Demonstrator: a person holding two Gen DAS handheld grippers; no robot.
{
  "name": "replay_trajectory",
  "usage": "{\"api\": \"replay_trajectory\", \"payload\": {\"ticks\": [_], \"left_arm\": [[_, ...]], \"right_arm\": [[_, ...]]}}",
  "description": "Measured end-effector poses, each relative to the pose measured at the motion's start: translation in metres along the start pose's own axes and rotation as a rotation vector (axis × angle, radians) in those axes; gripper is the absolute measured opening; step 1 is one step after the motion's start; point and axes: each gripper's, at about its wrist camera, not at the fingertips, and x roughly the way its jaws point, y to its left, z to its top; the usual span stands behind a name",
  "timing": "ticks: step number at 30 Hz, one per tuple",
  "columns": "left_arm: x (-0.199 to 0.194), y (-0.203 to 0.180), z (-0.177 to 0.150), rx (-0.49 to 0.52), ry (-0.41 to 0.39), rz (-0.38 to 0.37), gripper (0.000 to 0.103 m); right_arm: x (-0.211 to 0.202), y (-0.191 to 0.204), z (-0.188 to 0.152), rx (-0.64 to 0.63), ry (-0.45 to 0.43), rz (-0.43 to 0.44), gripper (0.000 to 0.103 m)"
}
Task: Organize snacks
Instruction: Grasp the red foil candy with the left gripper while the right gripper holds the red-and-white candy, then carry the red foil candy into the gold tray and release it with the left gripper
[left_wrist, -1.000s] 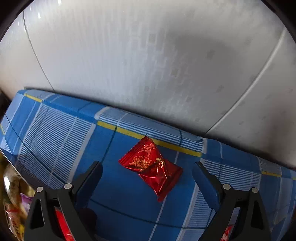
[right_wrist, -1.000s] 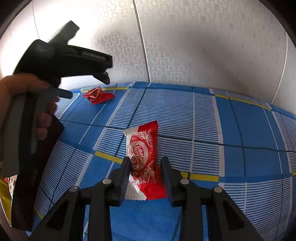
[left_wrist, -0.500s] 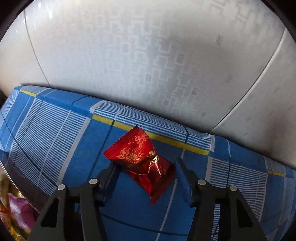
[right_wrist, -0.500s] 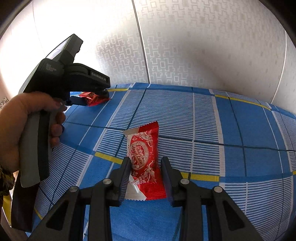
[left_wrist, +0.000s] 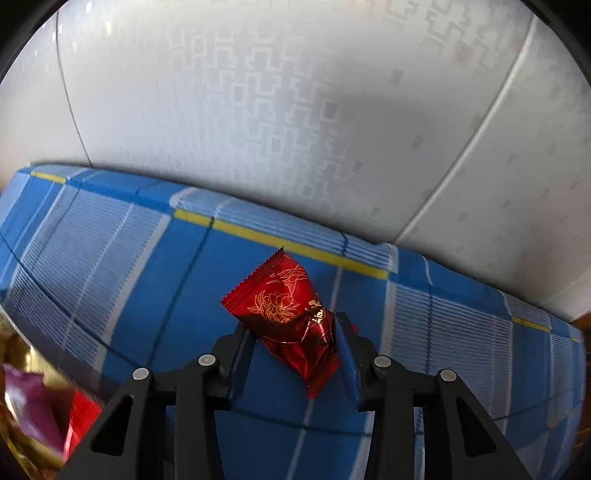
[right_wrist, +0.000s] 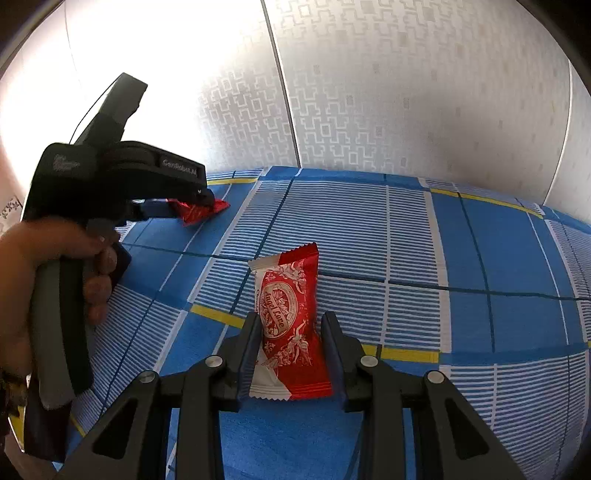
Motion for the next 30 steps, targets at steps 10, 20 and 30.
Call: {"api": "replay_trajectory", "payload": {"ticks": [10, 20, 30], "left_arm": [[-0.069, 0.014, -0.033, 0.027, -0.062, -0.121, 0.042], [-0.136, 0.051, -0.055, 0.029, -0.138, -0.218, 0.042], [-0.174, 0.103, -0.090, 0.036, -0.228, -0.228, 0.042]], "right_arm": [[-0.001, -0.002, 0.000, 0.006, -0.007, 0.014, 0.034], [0.000, 0.002, 0.001, 0.004, -0.008, -0.021, 0.033], [-0.001, 0.005, 0.001, 0.006, -0.010, -0.039, 0.033]]}}
